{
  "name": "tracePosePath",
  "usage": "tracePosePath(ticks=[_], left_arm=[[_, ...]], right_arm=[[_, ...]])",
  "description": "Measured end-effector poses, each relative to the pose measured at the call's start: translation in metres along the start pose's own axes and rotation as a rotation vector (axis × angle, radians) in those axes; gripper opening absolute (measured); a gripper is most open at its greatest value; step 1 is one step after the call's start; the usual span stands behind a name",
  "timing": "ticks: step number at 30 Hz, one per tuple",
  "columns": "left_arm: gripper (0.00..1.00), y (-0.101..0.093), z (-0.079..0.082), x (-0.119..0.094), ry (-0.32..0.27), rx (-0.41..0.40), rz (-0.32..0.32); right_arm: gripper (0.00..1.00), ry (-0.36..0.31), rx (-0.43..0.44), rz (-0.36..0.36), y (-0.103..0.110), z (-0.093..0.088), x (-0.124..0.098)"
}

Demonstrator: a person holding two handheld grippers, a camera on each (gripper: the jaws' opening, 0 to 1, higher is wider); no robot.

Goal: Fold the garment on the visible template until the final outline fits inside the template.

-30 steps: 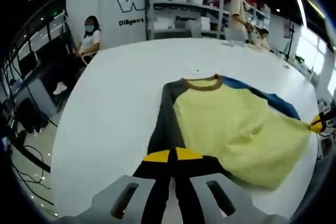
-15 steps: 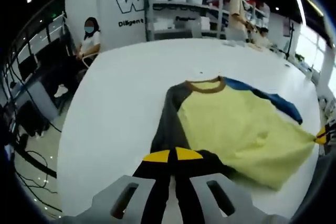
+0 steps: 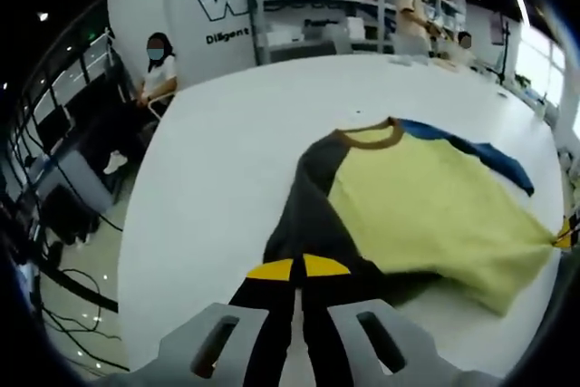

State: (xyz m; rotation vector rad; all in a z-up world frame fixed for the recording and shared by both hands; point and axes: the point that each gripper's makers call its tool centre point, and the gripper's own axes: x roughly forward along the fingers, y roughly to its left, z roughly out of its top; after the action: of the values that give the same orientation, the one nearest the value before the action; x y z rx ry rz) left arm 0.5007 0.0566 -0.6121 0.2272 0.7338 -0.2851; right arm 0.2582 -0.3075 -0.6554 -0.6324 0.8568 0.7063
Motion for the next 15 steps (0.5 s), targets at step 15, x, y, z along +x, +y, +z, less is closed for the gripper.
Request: tracePosePath(ticks=[15], left_arm=[[0.0, 0.058, -0.013, 0.012, 0.103, 0.131, 0.124]], right_arm=[[0.0, 0.038, 0.093, 0.021, 0.0, -0.016, 0.003]])
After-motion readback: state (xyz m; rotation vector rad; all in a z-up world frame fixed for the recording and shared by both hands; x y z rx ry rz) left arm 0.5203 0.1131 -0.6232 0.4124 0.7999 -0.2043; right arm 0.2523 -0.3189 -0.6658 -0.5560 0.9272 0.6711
